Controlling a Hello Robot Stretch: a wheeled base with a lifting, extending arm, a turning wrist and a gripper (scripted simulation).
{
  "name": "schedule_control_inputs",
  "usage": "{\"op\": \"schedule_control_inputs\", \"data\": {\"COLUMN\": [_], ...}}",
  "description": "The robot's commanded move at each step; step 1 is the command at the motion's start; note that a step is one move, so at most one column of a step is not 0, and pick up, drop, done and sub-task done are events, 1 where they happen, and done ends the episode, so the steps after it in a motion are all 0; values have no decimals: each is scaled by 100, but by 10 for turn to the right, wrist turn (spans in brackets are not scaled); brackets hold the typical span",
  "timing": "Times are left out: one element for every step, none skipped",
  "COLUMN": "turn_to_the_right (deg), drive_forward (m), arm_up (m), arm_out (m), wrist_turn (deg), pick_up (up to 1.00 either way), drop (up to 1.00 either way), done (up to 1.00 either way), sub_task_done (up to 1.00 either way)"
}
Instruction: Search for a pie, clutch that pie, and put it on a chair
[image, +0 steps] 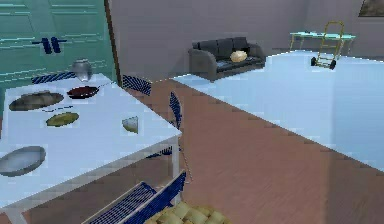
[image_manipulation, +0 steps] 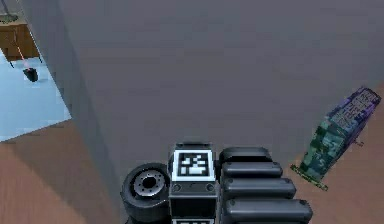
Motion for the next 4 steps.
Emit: {"op": "schedule_control_inputs", "data": {"turn_to_the_right": [-120,450,90,-450], "drive_forward": [0,0,0,0], "arm_up": [0,0,0,0], "arm_out": [0,0,0,0], "wrist_turn": [0,0,0,0], "pick_up": [0,0,0,0], "drop": [0,0,0,0], "done": [0,0,0,0], "sub_task_done": [0,0,0,0]}}
